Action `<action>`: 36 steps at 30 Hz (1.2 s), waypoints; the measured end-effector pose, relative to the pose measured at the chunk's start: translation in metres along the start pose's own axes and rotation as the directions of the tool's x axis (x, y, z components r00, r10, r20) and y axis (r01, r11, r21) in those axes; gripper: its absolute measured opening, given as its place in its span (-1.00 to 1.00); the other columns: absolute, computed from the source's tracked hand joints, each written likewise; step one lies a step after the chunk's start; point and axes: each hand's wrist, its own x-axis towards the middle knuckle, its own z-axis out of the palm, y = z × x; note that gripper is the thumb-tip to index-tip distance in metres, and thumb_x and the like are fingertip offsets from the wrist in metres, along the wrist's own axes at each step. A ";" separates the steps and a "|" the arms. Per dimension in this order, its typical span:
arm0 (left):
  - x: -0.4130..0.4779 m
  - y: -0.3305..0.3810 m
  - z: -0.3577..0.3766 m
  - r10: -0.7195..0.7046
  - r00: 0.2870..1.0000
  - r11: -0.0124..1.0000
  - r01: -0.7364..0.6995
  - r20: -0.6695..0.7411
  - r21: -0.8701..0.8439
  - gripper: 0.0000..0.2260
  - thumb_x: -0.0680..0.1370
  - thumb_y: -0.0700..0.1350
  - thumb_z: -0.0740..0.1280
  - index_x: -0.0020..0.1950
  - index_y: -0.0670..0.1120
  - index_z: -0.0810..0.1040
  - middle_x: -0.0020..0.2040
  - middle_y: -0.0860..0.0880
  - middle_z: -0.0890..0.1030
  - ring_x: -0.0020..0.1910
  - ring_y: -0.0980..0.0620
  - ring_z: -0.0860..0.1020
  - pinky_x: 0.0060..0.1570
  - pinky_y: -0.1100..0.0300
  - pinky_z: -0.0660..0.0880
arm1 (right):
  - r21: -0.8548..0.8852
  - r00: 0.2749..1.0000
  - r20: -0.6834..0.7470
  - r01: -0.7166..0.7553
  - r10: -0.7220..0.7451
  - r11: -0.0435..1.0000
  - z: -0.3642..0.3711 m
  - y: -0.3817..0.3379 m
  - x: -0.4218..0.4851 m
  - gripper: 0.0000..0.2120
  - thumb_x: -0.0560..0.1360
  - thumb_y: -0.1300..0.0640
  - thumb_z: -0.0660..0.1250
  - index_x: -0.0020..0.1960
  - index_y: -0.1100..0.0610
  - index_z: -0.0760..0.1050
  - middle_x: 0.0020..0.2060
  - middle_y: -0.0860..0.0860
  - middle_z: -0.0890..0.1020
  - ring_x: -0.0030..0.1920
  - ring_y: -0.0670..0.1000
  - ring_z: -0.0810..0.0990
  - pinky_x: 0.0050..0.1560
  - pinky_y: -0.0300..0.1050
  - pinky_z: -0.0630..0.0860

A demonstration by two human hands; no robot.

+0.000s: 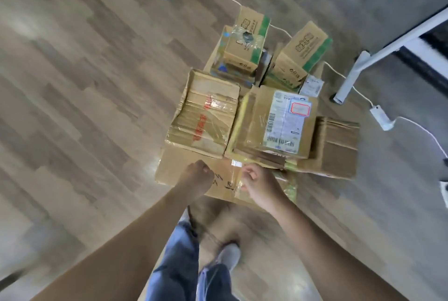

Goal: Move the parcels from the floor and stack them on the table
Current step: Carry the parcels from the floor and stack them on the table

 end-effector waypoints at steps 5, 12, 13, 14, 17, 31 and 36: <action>0.028 0.006 0.060 0.002 0.993 1.000 -0.005 0.120 0.024 -0.69 0.60 -0.12 0.15 0.33 -0.11 0.42 0.28 -0.11 0.50 0.13 -0.09 0.51 0.03 0.16 0.43 | 0.011 0.995 -0.066 -0.070 0.070 0.998 0.004 0.070 0.008 -0.77 0.64 0.08 0.15 0.22 0.08 0.49 0.14 0.02 0.61 0.07 0.04 0.63 0.04 -0.10 0.52; 0.075 0.003 0.133 0.062 0.985 0.997 -0.070 0.163 0.040 -0.46 0.57 -0.10 0.17 0.54 -0.04 0.12 0.47 -0.14 0.31 0.17 -0.09 0.51 0.16 0.01 0.50 | -0.026 0.939 -0.315 -0.151 0.135 0.988 0.004 0.152 0.050 -0.73 0.60 0.20 0.16 0.21 0.26 0.52 0.18 0.17 0.58 0.14 0.16 0.56 0.04 -0.06 0.51; 0.079 0.002 0.140 0.074 0.985 0.996 -0.080 0.154 0.037 -0.46 0.59 -0.10 0.17 0.55 -0.04 0.10 0.48 -0.14 0.30 0.08 -0.03 0.53 0.06 0.10 0.52 | -0.041 0.920 -0.365 -0.171 0.144 0.984 0.005 0.162 0.053 -0.74 0.59 0.21 0.17 0.22 0.22 0.51 0.20 0.18 0.54 0.16 0.17 0.54 0.09 -0.01 0.51; 0.083 0.000 0.146 0.084 0.986 0.995 -0.090 0.142 0.032 -0.48 0.60 -0.09 0.17 0.55 -0.05 0.11 0.45 -0.16 0.34 -0.08 0.06 0.54 -0.13 0.23 0.50 | -0.048 0.895 -0.415 -0.199 0.162 0.979 0.007 0.172 0.057 -0.72 0.59 0.19 0.19 0.27 0.16 0.48 0.26 0.16 0.46 0.21 0.16 0.48 0.15 0.03 0.49; 0.089 -0.001 0.159 0.104 0.985 0.994 -0.096 0.140 -0.060 -0.60 0.62 -0.10 0.18 0.46 -0.08 0.29 0.21 -0.14 0.54 -0.33 0.15 0.46 -0.43 0.30 0.36 | 0.031 0.852 -0.469 -0.248 0.233 0.968 0.010 0.195 0.061 -0.56 0.57 0.14 0.25 0.44 0.05 0.29 0.39 0.13 0.31 0.32 0.17 0.37 0.22 0.09 0.44; 0.047 -0.022 0.134 0.004 0.990 0.902 0.058 0.143 -0.428 -0.75 0.54 -0.02 0.35 0.20 0.08 0.43 0.07 0.08 0.56 0.10 -0.01 0.52 0.21 -0.03 0.43 | 0.302 0.917 -0.250 -0.232 0.312 0.925 0.011 0.192 0.033 -0.44 0.46 -0.26 0.16 0.33 0.04 0.43 0.13 0.15 0.54 0.01 0.16 0.59 -0.11 -0.05 0.50; 0.049 -0.041 0.107 -0.056 0.998 0.923 0.044 -0.018 -0.383 -0.89 0.55 -0.04 0.35 0.03 0.03 0.45 -0.04 0.04 0.56 -0.03 0.00 0.48 0.03 0.10 0.39 | 0.221 0.975 -0.145 -0.132 0.166 0.966 0.034 0.161 0.040 -0.45 0.51 -0.24 0.16 0.43 -0.04 0.33 0.31 -0.03 0.50 0.27 0.02 0.50 0.26 0.05 0.47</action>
